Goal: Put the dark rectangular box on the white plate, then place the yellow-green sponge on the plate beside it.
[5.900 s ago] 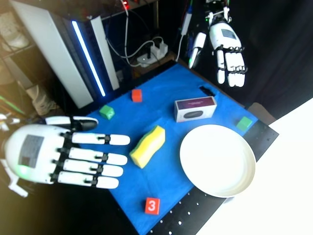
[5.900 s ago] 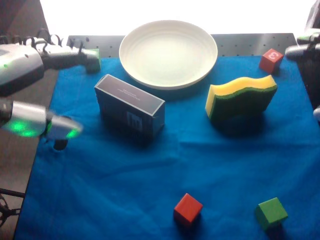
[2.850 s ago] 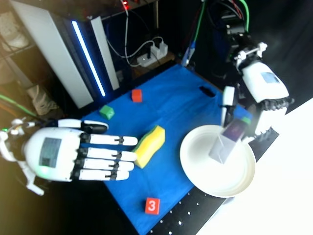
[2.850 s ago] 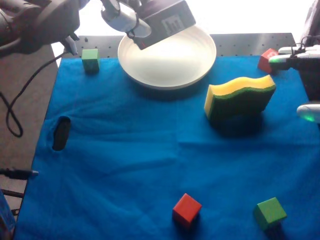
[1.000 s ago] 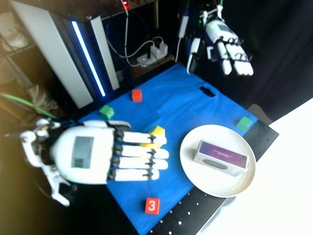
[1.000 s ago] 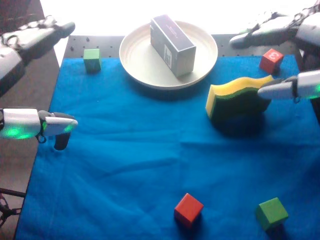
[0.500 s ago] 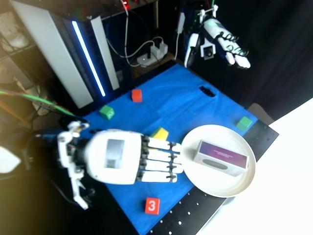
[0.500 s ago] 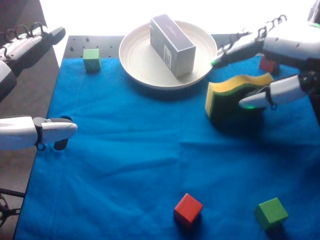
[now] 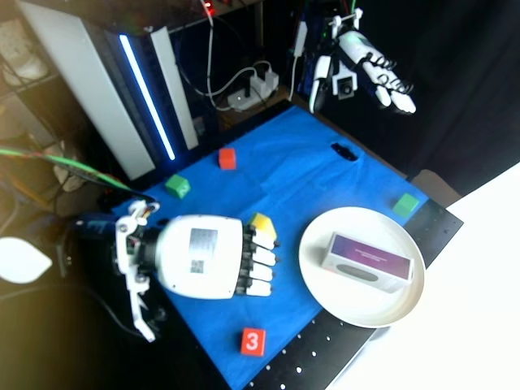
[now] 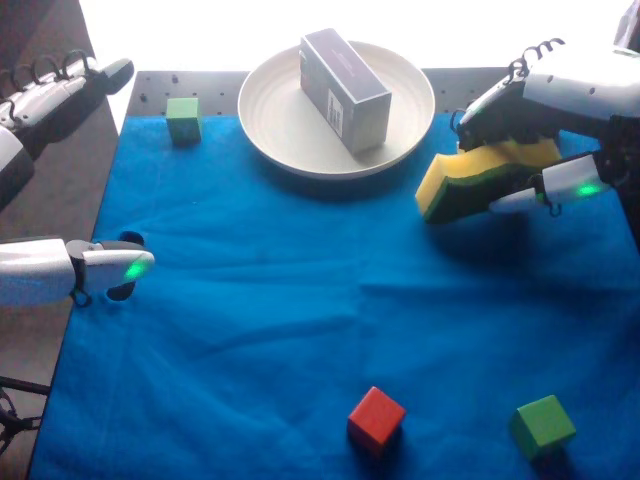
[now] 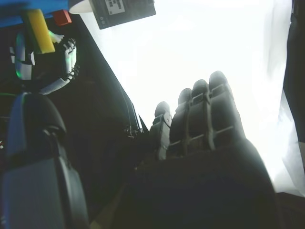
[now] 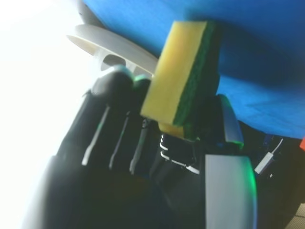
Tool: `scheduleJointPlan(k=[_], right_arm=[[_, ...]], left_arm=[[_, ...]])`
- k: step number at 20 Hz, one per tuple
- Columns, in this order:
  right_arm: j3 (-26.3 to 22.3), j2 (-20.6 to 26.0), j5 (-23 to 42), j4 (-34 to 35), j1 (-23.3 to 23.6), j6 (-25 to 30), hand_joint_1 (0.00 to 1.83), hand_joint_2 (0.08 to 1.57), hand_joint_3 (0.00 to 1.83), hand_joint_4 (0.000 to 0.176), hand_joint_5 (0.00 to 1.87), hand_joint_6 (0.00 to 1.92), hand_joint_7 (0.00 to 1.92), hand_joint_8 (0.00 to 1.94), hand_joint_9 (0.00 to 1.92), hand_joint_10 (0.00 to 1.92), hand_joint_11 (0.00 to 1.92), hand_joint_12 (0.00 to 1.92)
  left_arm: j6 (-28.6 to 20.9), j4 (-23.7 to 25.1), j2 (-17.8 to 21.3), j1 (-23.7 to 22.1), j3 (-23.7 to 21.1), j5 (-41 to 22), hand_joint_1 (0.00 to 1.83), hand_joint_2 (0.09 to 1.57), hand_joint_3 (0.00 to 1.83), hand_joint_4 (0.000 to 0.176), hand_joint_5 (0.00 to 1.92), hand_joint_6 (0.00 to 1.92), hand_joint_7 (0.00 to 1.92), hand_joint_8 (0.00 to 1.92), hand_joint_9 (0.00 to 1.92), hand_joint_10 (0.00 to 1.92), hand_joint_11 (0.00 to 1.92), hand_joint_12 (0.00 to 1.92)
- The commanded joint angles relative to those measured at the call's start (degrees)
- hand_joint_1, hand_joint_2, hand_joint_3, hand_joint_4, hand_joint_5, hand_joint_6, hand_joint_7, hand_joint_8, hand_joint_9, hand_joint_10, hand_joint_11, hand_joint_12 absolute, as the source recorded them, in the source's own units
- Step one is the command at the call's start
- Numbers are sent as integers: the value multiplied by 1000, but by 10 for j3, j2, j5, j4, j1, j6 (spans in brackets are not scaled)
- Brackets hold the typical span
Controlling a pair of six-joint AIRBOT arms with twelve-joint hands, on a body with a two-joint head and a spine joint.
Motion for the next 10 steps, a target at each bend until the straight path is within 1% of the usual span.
scheduleJointPlan(k=[1,2,3,4,5,6,7,8,9,10], right_arm=[[1,2,58,30,15,3,1107,1148,4,0,901,1148,908,1541,928,1779,922,1921],[1,2,63,32,23,3,1074,1157,4,0,885,1180,895,1506,919,1729,900,1921],[1,2,68,37,30,3,1101,1127,0,0,946,1089,958,1434,976,1668,940,1871],[1,0,71,50,37,3,1102,1131,0,0,935,1100,933,1376,934,1609,874,1826],[4,-6,73,59,42,3,1096,1133,1,0,932,1103,926,1343,935,1596,877,1815],[12,-15,82,72,48,3,1121,1123,0,0,949,1070,940,1212,979,1486,923,1739],[18,-23,89,82,53,3,1101,1137,1,0,921,1114,948,1159,1011,1432,959,1699],[24,-32,93,89,63,3,1103,1142,1,0,911,1128,942,1153,1016,1434,983,1703],[30,-41,93,90,73,3,1106,1144,1,0,907,1131,928,1141,978,1415,943,1690],[36,-53,93,90,83,3,1118,1132,0,0,933,1090,882,1199,887,1436,861,1722]], left_arm=[[-5,3,0,-2,1,-75,760,905,8,138,0,0,0,0,0,0,0,0],[-5,3,0,-1,1,-76,774,904,7,147,0,0,0,0,0,0,0,0],[-6,3,0,0,0,-77,794,906,6,167,0,0,0,0,0,0,0,0],[-6,3,0,0,0,-77,799,907,6,171,0,0,0,0,0,0,0,0],[-6,2,-1,0,0,-78,794,903,4,164,0,0,0,0,0,0,0,0],[-6,1,-2,0,0,-79,797,903,4,157,0,0,0,0,0,0,0,0],[-6,0,-3,1,0,-79,790,910,6,165,0,0,0,0,0,0,0,0],[-6,0,-4,1,1,-79,776,907,5,158,0,0,0,0,0,0,0,0],[-6,0,-4,1,1,-80,781,904,3,141,0,0,0,0,0,0,0,0],[-6,0,-4,1,1,-79,789,905,3,154,1,0,0,0,0,0,0,0]])
